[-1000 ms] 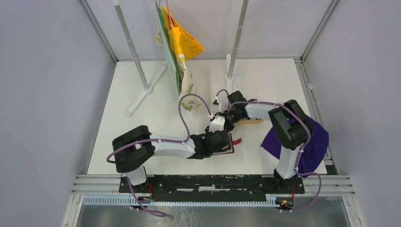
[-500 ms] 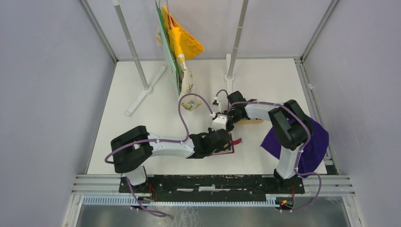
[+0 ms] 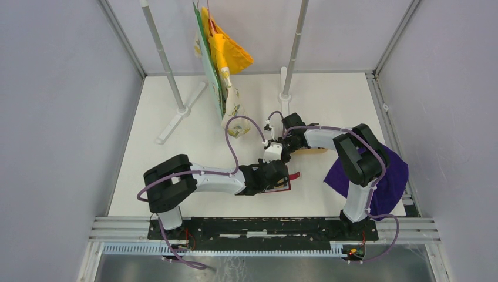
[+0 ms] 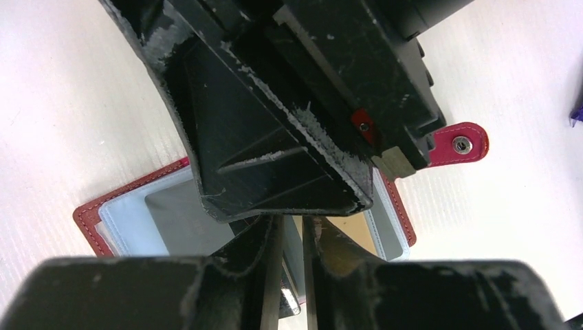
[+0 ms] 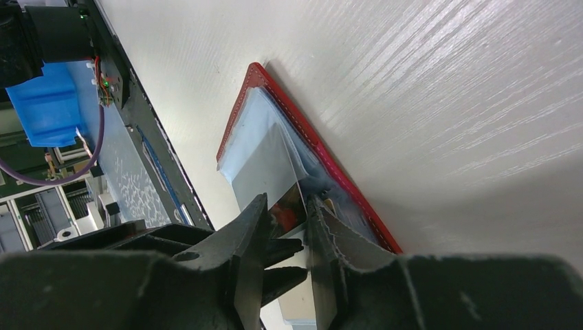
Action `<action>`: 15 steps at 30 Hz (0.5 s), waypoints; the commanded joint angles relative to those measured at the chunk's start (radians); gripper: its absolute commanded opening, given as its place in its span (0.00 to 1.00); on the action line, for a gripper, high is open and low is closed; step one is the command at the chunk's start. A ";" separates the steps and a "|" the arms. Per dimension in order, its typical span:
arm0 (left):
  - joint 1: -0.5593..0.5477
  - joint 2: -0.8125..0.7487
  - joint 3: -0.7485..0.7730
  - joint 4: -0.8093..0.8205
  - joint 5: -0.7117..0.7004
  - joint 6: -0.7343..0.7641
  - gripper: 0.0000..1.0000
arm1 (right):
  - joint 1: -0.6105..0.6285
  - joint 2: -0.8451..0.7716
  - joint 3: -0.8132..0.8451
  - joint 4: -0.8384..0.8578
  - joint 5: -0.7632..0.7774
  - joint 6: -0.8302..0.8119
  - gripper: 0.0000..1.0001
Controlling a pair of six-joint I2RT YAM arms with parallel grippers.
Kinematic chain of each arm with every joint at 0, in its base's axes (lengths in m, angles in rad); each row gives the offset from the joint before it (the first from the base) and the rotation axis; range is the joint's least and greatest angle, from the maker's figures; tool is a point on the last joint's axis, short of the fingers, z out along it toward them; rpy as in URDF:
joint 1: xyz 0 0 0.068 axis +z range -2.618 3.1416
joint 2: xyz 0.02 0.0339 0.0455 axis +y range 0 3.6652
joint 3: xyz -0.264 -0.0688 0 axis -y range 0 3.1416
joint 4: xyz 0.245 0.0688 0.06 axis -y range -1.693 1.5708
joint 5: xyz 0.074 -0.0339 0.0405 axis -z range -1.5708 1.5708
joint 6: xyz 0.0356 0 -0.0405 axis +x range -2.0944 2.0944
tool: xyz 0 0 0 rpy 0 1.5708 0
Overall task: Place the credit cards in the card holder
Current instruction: Insert the credit card into the card holder.
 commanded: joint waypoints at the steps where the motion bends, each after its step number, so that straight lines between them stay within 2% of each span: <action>1: 0.009 0.008 0.012 -0.014 -0.031 -0.023 0.23 | 0.007 -0.006 0.015 -0.004 -0.010 -0.023 0.34; 15: 0.026 -0.028 -0.022 -0.049 -0.053 -0.052 0.29 | 0.007 -0.020 0.030 -0.023 -0.012 -0.051 0.43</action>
